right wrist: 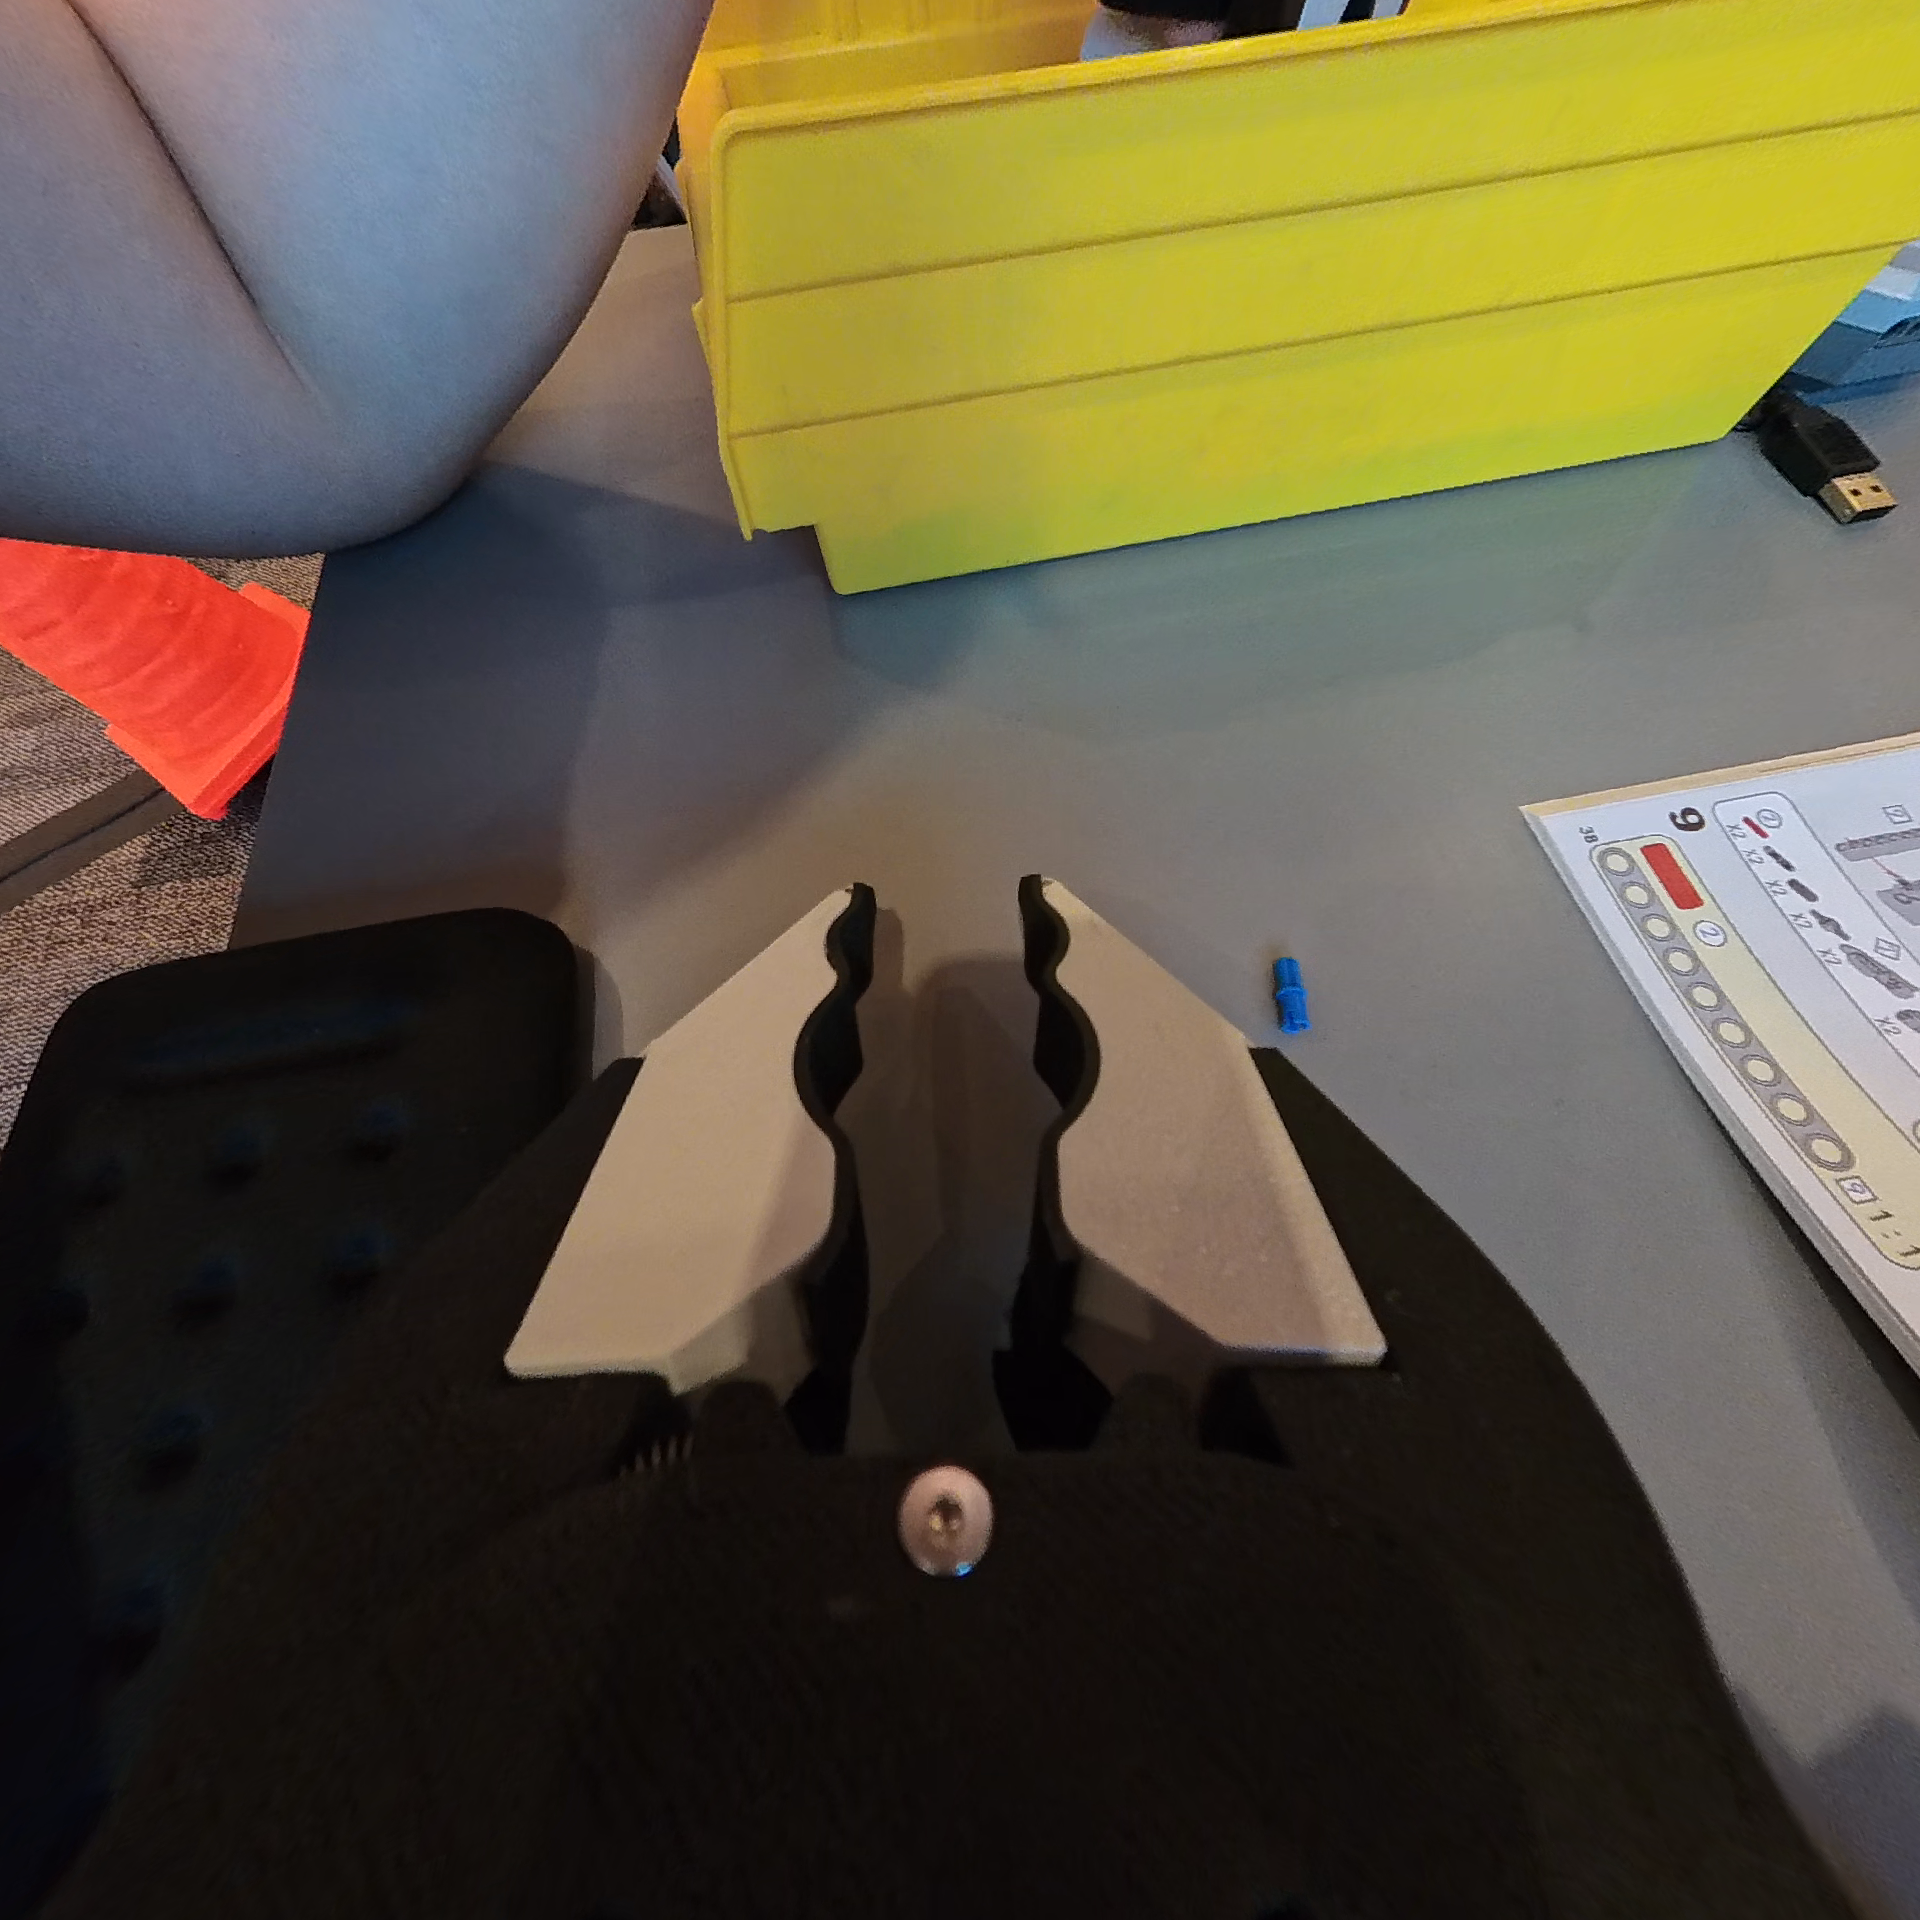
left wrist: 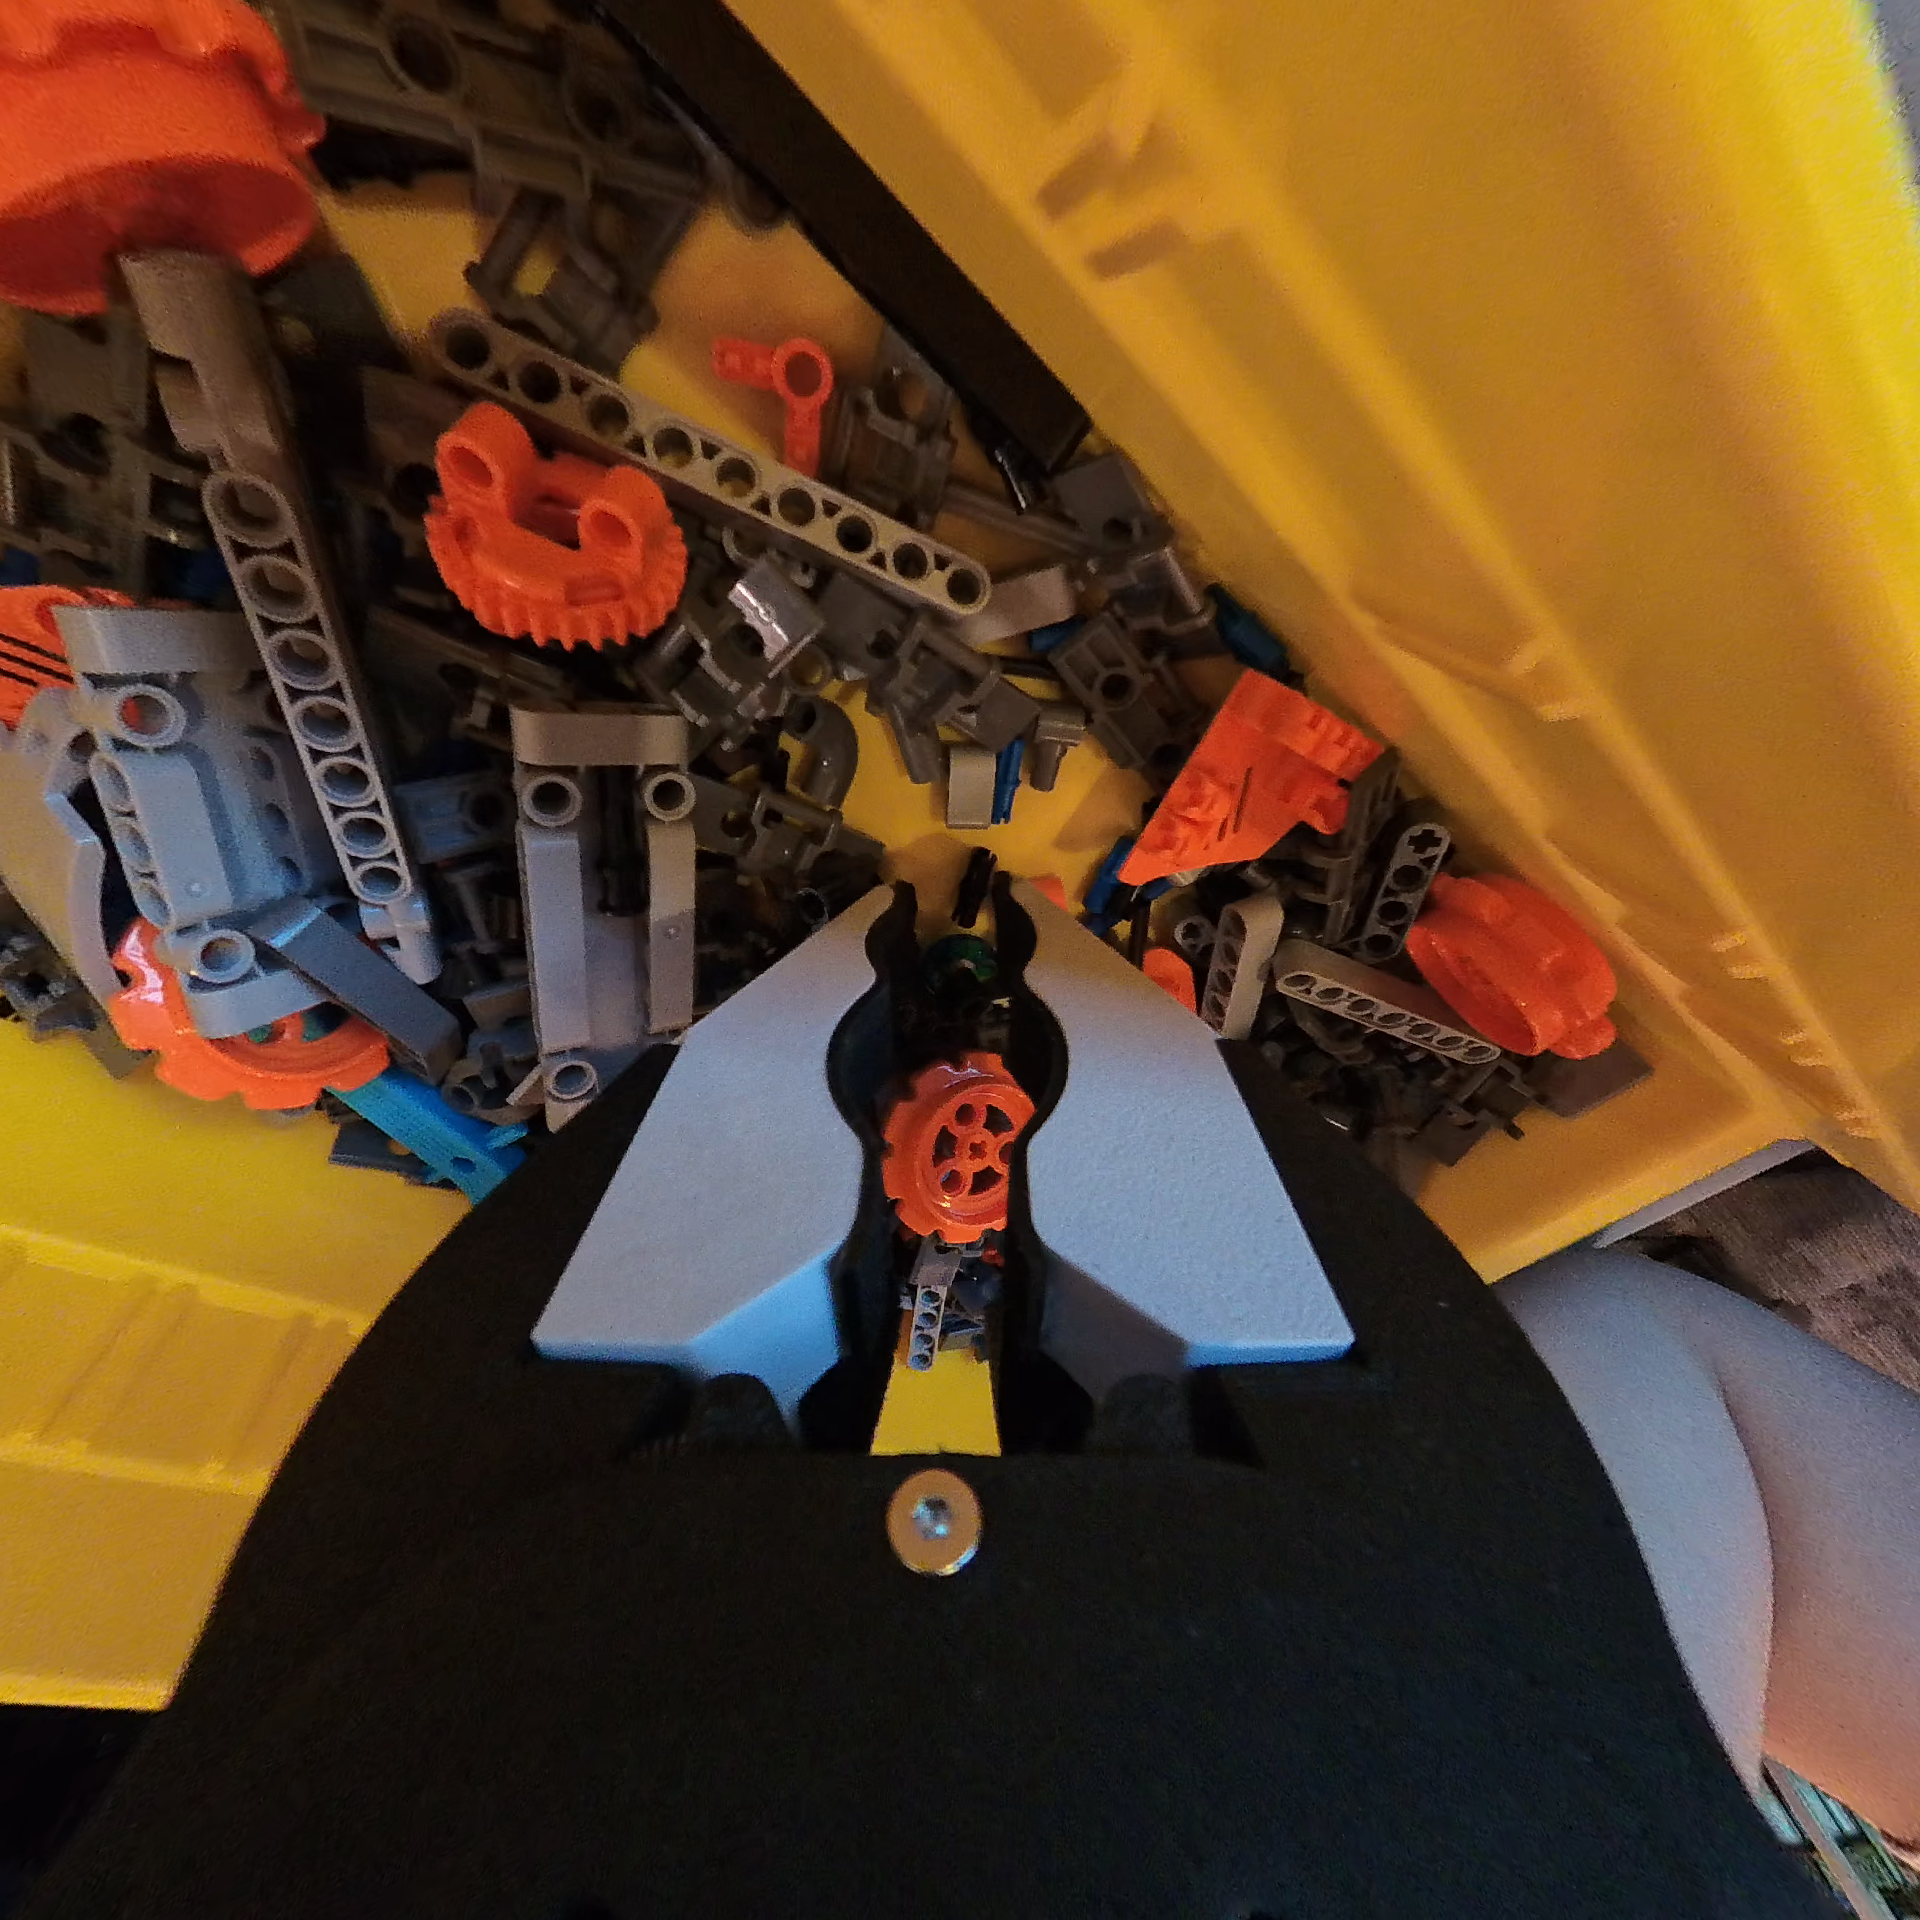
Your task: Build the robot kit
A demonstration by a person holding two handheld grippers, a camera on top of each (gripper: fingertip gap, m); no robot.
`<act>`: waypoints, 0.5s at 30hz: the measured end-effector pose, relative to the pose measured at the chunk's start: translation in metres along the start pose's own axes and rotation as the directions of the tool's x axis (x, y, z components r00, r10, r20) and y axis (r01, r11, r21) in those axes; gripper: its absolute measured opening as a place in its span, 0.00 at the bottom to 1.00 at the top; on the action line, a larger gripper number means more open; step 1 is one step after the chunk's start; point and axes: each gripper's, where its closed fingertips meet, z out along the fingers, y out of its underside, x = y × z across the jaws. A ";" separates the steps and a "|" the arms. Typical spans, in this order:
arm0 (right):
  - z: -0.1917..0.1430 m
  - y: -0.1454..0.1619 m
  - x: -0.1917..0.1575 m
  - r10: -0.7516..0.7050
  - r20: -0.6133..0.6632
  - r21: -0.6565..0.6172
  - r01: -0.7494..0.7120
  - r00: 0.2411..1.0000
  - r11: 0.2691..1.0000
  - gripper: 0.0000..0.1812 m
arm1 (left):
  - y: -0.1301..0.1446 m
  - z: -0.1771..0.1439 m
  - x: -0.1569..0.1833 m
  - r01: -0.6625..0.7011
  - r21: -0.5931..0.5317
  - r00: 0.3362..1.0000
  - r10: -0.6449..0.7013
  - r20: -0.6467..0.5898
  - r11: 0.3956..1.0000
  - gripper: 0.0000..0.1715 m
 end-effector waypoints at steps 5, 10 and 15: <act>0.000 0.001 0.000 -0.002 0.002 -0.003 0.002 1.000 1.000 0.16 | -0.001 0.001 0.001 -0.011 -0.008 1.000 0.011 0.004 1.000 0.07; 0.001 0.001 -0.001 -0.006 0.004 -0.007 0.006 1.000 1.000 0.16 | 0.001 0.004 0.000 -0.027 -0.046 0.999 0.028 0.020 0.999 0.03; 0.001 0.002 -0.001 -0.008 0.006 -0.010 0.008 1.000 1.000 0.16 | 0.002 0.004 -0.001 -0.030 -0.046 0.999 0.031 0.024 0.999 0.02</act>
